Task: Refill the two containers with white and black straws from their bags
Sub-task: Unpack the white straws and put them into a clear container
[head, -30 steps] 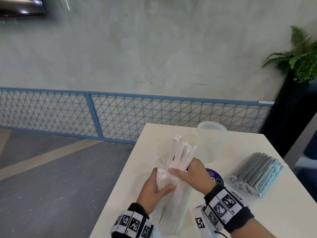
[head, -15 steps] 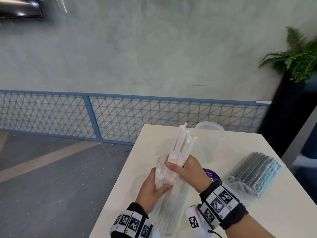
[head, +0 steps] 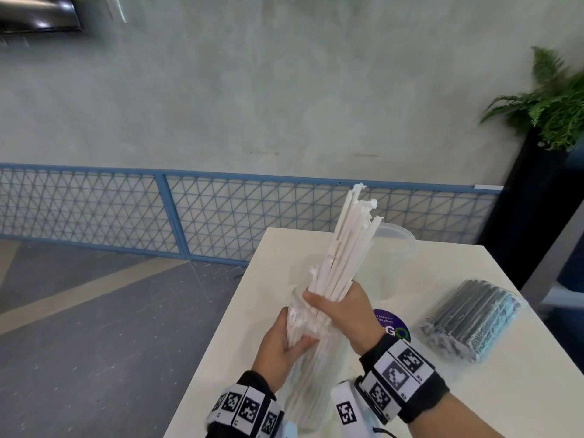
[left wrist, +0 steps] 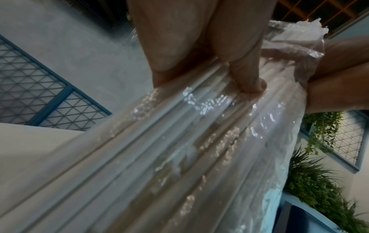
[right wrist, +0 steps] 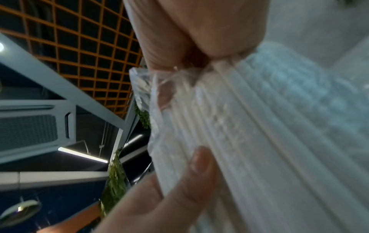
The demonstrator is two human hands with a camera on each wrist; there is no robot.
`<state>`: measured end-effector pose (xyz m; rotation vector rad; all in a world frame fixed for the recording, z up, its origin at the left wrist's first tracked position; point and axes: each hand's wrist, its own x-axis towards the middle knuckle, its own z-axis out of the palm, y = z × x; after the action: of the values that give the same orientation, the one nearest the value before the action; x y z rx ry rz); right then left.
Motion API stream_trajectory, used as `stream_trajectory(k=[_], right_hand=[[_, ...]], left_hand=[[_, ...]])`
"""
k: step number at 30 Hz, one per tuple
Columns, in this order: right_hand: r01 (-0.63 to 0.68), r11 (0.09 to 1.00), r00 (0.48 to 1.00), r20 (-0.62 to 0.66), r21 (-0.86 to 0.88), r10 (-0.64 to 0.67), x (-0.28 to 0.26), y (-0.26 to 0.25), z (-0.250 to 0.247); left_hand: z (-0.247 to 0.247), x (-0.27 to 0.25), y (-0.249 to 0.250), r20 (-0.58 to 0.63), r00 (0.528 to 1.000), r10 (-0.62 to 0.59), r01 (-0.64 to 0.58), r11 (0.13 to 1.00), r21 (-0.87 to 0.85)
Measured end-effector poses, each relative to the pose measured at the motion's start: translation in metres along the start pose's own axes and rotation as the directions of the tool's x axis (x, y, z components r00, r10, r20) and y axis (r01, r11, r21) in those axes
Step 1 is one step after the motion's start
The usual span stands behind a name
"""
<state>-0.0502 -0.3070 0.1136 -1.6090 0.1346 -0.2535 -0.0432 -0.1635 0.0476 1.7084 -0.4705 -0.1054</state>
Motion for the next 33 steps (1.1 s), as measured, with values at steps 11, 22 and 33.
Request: stream_trajectory(k=[11, 22, 33], right_hand=[[0.004, 0.994, 0.999, 0.049, 0.111, -0.01, 0.001, -0.016, 0.002], [0.129, 0.956, 0.967, -0.249, 0.262, -0.062, 0.026, -0.038, -0.011], [0.071, 0.917, 0.98, -0.199, 0.392, 0.009, 0.035, -0.045, -0.023]], left_hand=[[0.004, 0.0, 0.0, -0.017, 1.0, -0.007, 0.007, 1.0, -0.003], [-0.002, 0.003, -0.005, -0.038, 0.999, -0.038, 0.038, 0.999, 0.021], [-0.001, 0.002, -0.004, -0.052, 0.995, -0.083, 0.083, 0.997, -0.009]])
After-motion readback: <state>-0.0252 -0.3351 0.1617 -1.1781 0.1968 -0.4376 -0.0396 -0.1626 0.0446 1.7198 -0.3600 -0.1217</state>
